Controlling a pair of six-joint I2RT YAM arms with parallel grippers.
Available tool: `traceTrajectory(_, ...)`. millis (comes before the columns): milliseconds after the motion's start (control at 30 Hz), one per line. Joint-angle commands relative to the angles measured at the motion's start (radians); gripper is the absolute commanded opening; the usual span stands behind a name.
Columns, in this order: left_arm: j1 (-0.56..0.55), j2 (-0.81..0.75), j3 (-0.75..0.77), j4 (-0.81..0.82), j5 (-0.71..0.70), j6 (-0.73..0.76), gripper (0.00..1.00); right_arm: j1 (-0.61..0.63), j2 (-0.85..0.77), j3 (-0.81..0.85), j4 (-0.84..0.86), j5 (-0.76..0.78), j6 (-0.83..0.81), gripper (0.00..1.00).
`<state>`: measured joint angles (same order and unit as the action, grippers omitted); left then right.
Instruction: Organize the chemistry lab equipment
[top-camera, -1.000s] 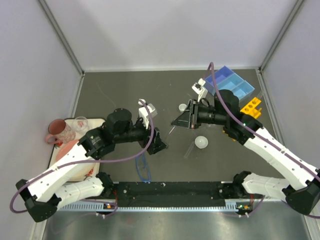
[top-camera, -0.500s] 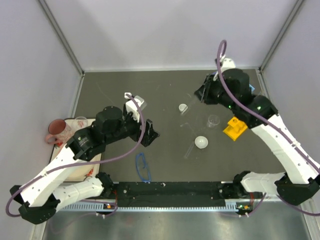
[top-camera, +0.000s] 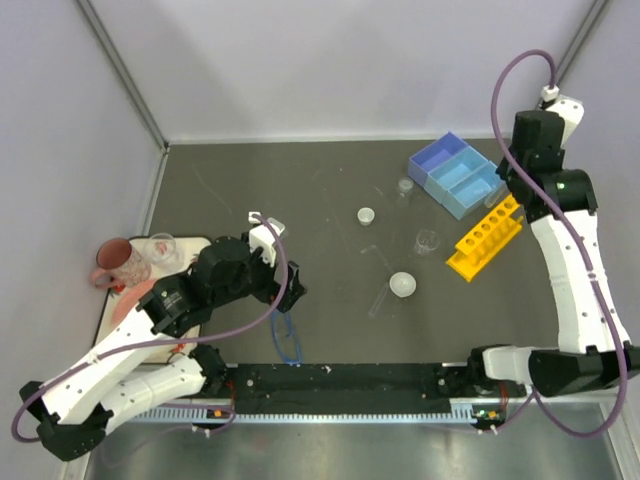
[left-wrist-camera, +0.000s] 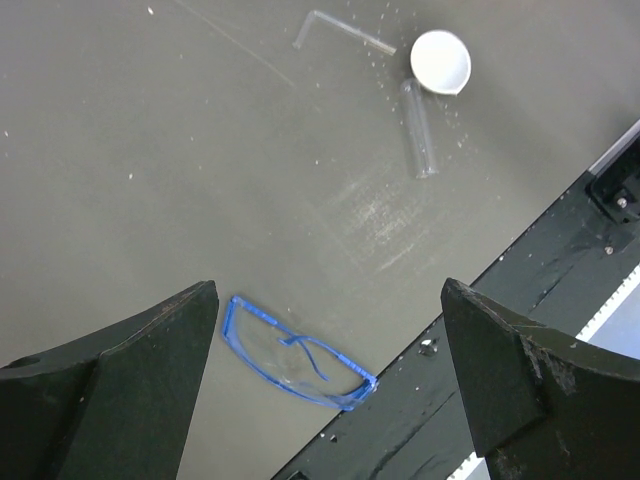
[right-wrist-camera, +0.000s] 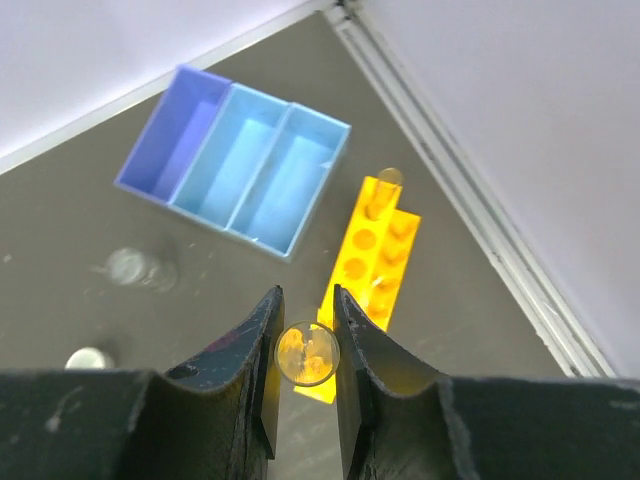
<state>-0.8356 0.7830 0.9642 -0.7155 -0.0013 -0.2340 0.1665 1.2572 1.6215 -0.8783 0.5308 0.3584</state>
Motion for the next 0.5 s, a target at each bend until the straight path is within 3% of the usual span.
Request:
traceTrajectory(0,0.003,-0.045,-0.051,0.073,0.036,-0.011,0.99,-0.091,0.042,0.055,0.012,0.043,-0.004,0.19)
traceTrajectory(200,0.003,-0.073,-0.102,0.109,0.067,-0.028,0.99,-0.194,0.105,0.054,0.051,0.026,0.069,0.18)
traceTrajectory(467,0.003,-0.097,-0.143,0.123,0.076,-0.021,0.99,-0.208,0.202,0.057,0.085,0.04,0.096,0.17)
